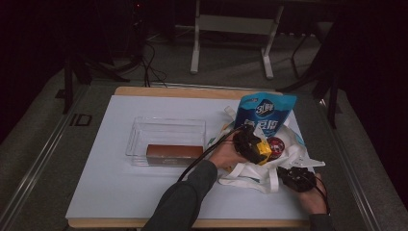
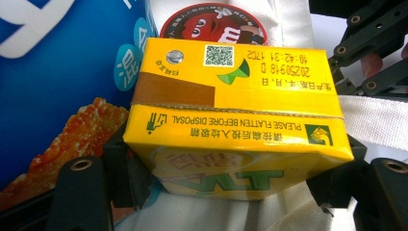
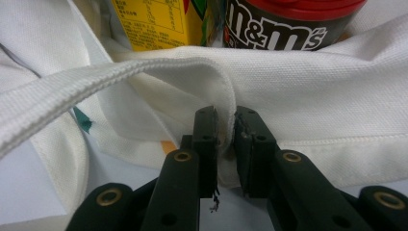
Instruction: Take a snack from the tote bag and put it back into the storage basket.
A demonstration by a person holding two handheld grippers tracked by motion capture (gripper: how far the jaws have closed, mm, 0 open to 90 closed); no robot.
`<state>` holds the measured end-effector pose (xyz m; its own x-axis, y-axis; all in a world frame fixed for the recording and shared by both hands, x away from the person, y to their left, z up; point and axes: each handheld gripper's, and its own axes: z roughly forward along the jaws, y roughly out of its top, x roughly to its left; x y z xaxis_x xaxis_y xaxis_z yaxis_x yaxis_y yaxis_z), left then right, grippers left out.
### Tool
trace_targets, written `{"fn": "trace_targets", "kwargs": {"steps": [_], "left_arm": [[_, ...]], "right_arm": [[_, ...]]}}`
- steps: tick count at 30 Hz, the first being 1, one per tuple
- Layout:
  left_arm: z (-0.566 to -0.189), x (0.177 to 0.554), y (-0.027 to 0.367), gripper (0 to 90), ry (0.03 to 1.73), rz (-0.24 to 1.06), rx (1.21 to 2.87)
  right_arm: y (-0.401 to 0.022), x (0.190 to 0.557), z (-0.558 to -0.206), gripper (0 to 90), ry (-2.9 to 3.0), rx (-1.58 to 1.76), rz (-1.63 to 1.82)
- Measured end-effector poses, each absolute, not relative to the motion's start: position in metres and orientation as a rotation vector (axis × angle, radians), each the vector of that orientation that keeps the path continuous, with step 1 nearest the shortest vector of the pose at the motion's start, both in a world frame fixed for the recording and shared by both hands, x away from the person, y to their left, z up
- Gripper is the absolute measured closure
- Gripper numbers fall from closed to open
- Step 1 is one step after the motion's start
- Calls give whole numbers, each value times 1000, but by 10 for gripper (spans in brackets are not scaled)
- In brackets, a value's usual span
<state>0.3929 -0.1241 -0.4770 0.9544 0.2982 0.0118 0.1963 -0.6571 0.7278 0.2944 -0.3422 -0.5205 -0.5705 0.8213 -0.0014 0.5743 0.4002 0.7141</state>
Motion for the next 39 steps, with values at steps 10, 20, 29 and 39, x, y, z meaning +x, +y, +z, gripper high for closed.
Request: {"fn": "trace_targets", "kwargs": {"steps": [10, 20, 29, 39], "left_arm": [[-474, 390, -124, 291, 347, 198, 2310], [-459, 387, -117, 292, 361, 205, 2252], [-439, 379, -113, 292, 355, 243, 2210], [-423, 374, -107, 292, 366, 227, 2174]], "right_arm": [[-343, 295, -521, 790, 2310, 1204, 973], [-343, 295, -521, 791, 2310, 1204, 972], [-343, 295, -521, 791, 2308, 1202, 974], [-343, 295, -521, 791, 2309, 1202, 973]]}}
